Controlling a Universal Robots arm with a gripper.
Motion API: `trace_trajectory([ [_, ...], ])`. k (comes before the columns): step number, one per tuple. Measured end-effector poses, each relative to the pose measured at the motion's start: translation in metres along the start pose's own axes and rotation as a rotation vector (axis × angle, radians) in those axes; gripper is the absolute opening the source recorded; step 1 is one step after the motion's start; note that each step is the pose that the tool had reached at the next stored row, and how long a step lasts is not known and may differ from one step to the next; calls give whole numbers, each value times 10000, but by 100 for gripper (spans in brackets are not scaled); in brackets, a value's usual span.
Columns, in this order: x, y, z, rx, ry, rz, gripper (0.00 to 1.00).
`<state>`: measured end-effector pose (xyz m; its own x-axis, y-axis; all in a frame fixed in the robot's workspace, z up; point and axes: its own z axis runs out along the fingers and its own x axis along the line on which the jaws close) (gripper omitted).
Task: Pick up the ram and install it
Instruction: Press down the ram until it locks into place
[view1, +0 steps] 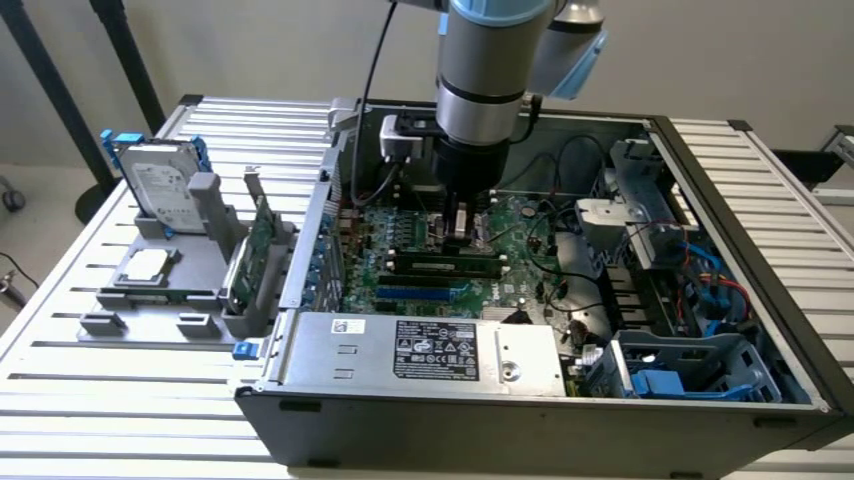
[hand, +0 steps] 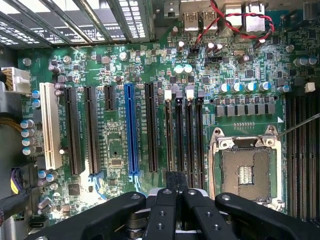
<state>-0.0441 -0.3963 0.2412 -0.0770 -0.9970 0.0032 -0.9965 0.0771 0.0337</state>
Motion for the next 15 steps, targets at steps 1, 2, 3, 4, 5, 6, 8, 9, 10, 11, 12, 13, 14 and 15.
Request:
trace_trajectory([
  [1, -2, 0, 4, 5, -2, -12, 11],
  [2, -4, 0, 8, 9, -5, -25, 11],
  [3, -6, 0, 13, 14, -9, -37, 11],
  [4, -8, 0, 18, 17, -10, -50, 11],
  [5, -11, 0, 23, 21, -10, -64, 11],
  [6, -13, 0, 28, 24, -10, -79, 11],
  [8, -17, -1, 38, 32, -11, -110, 11],
  [9, -19, -2, 43, 35, -12, -125, 11],
  [10, -20, -3, 48, 38, -11, -137, 11],
  [11, -21, -3, 52, 40, -10, -150, 11],
  [12, -21, -4, 56, 40, -9, -160, 11],
  [13, -21, -4, 58, 40, -8, -170, 11],
  [14, -22, -6, 61, 40, -7, -183, 11],
  [15, -22, -8, 64, 40, -7, -195, 11],
])
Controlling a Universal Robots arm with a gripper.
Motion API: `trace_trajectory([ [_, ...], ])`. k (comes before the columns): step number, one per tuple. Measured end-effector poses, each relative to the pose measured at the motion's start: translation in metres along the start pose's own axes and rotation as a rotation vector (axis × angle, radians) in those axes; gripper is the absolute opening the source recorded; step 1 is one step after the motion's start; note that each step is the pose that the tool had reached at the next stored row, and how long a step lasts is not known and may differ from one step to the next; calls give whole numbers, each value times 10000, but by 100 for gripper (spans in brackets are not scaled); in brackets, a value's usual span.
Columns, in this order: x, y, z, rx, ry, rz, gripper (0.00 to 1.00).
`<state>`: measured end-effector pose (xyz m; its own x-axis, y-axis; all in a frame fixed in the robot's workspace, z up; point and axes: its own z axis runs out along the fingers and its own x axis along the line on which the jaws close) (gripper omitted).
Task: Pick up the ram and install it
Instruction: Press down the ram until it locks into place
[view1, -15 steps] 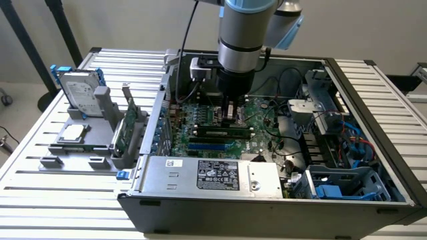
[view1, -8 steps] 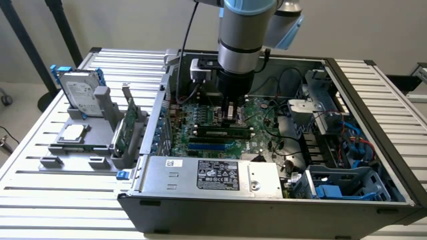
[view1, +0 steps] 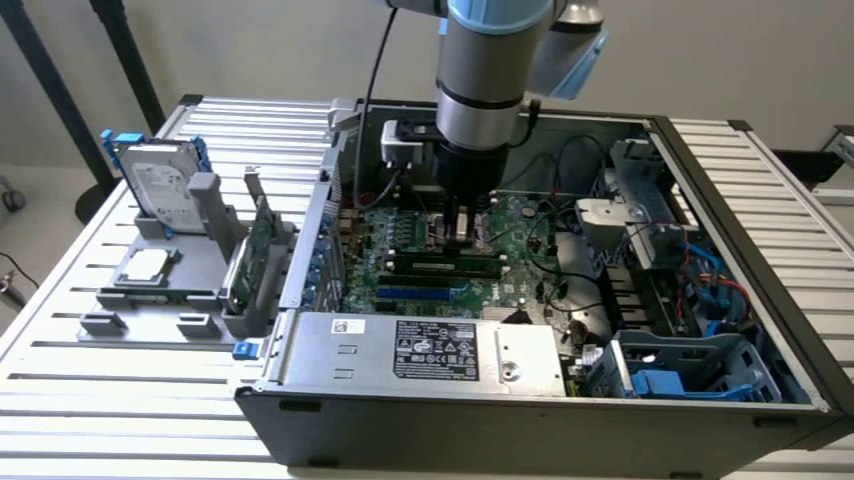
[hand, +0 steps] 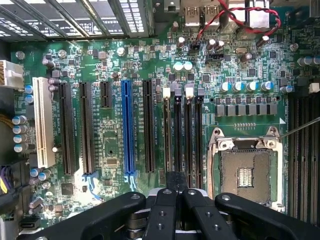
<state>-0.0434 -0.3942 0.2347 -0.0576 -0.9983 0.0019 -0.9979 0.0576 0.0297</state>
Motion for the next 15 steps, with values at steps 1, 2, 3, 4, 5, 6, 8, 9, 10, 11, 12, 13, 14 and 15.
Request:
trace_trajectory([
  [1, 0, -2, 3, 0, 0, -11, 11],
  [2, 0, -5, 6, 0, 0, -23, 11],
  [3, -1, -6, 8, 0, 2, -34, 11],
  [4, -1, -8, 12, 1, 0, -45, 11],
  [5, -1, -9, 15, 0, 1, -57, 11],
  [6, -1, -10, 18, 0, 2, -67, 11],
  [8, -1, -11, 25, 1, 1, -83, 11],
  [9, -1, -11, 28, 0, 2, -90, 11],
  [10, -1, -11, 31, 0, 3, -96, 11],
  [11, -1, -11, 34, 0, 5, -103, 11],
  [12, -1, -12, 37, -1, 7, -111, 11],
  [13, -1, -12, 41, -1, 7, -118, 11],
  [14, -1, -12, 45, -1, 7, -126, 11],
  [15, -1, -12, 49, -1, 7, -133, 11],
])
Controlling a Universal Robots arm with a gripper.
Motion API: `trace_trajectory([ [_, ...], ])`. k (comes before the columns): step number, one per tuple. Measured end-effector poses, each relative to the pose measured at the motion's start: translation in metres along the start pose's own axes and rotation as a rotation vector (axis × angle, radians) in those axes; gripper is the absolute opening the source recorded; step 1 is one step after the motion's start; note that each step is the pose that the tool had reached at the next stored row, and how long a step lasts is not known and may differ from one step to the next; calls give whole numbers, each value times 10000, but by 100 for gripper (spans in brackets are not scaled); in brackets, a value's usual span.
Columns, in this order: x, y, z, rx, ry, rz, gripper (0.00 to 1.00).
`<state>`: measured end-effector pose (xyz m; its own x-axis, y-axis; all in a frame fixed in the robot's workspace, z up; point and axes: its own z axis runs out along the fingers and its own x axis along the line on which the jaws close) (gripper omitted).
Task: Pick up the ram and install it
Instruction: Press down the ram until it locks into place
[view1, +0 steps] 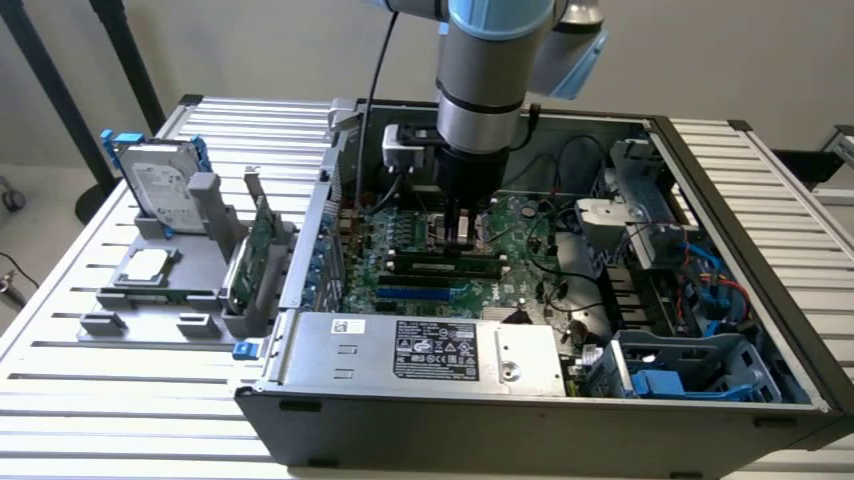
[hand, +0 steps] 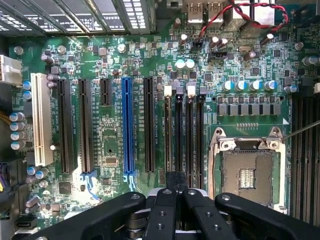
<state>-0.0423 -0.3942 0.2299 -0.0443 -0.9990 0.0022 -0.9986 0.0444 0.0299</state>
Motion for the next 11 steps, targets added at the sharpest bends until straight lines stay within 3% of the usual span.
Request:
trace_trajectory([
  [8, 0, -1, 23, 0, 2, -55, 11],
  [10, -3, -2, -4, 12, -25, -62, 11],
  [11, -2, 0, -41, 2, -11, -65, 11],
])
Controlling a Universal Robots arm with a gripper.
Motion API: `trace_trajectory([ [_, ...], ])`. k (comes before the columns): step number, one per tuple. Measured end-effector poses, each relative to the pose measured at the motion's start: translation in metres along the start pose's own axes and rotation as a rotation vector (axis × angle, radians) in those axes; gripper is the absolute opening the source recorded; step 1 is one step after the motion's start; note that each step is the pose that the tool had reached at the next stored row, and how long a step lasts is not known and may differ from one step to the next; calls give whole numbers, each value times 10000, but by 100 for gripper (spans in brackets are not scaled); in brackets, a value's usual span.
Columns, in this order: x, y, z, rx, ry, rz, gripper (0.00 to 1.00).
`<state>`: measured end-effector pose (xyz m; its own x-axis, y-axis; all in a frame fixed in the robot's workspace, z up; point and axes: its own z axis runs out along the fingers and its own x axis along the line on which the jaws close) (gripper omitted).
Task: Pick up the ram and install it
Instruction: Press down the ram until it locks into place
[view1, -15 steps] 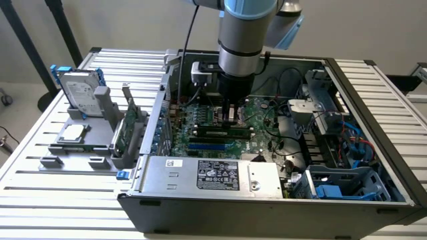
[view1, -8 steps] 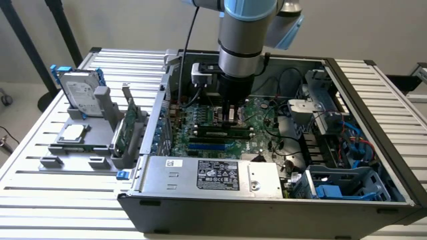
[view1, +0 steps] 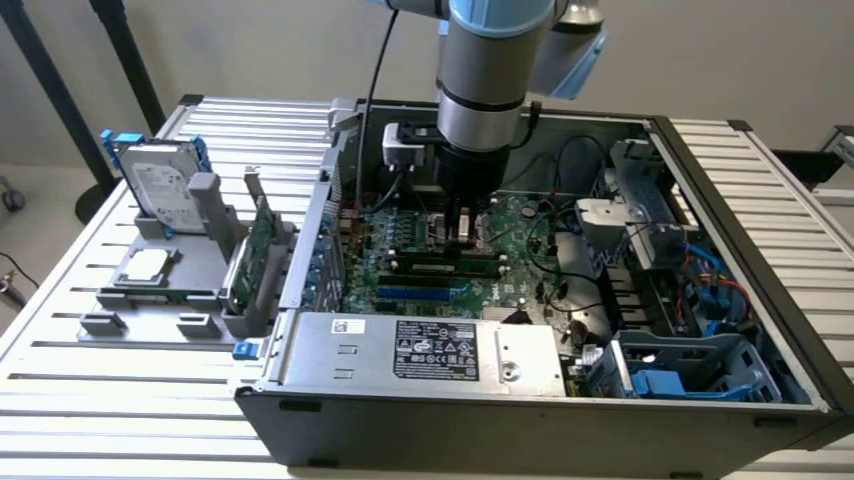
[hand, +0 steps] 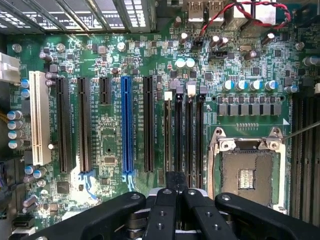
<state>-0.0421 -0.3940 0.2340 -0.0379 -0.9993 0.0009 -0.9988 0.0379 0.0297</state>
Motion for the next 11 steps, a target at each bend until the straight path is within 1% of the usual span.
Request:
trace_trajectory([
  [2, 1, 2, -64, -6, 5, -3, 11],
  [4, 2, 4, -104, -8, 7, -5, 11],
  [11, 2, 3, -106, -8, 9, -5, 11],
])
